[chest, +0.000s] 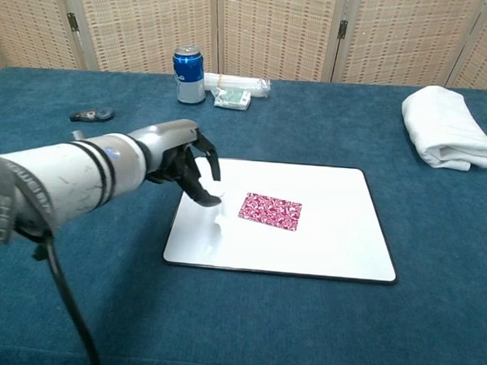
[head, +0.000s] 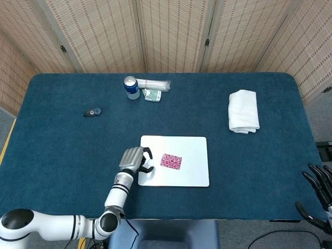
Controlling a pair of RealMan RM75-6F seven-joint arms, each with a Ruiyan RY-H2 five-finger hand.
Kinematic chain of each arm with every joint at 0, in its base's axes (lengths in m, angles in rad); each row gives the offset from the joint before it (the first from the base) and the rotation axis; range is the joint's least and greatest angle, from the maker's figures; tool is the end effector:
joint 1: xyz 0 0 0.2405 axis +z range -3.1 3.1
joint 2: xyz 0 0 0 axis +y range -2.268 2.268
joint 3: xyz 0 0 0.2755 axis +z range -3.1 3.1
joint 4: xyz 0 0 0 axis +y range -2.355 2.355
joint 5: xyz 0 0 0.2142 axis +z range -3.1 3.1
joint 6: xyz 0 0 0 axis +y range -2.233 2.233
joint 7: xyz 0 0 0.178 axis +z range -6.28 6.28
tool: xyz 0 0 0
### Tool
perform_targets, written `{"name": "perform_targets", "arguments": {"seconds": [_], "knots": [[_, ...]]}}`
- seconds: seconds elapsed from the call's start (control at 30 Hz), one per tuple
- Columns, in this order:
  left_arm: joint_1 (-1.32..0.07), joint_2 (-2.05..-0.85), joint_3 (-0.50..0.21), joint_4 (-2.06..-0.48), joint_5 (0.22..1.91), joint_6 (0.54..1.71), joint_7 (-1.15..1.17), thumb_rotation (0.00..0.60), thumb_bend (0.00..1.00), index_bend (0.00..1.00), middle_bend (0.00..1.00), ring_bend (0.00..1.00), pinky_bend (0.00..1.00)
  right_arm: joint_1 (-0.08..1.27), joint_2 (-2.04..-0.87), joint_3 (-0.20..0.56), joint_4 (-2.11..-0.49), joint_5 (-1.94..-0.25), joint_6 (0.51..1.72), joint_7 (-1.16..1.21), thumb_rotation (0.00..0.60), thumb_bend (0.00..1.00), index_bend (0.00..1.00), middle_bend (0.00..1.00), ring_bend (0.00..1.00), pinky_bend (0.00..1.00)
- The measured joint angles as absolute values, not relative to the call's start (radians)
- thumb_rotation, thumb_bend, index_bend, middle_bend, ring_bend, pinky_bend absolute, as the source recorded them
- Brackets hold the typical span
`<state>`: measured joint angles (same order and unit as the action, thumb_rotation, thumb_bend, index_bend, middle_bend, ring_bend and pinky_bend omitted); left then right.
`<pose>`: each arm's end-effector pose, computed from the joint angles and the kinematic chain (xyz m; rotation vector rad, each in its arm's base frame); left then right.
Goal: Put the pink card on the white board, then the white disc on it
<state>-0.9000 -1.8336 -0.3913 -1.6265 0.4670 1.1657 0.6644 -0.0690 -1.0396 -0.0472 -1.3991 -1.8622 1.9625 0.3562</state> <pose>-0.0638 0.3691 -0.0984 -1.6038 -1.4434 -0.8839 -0.3093 -0.1292 0.2317 1.4753 -0.7096 1.3052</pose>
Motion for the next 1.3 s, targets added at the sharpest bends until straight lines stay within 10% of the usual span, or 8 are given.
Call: {"name": "perform_targets", "arguments": {"seconds": [1.3], "knots": [[-1.147, -2.069, -0.513, -1.264, 0.34, 1.113, 0.801, 0.6, 0.33, 0.58, 1.0, 1.0, 1.0, -0.103, -1.039, 0.005, -1.305, -1.761, 2.008, 0.563, 0.6, 0.25, 0.0, 0.0, 0.0, 0.0]]}}
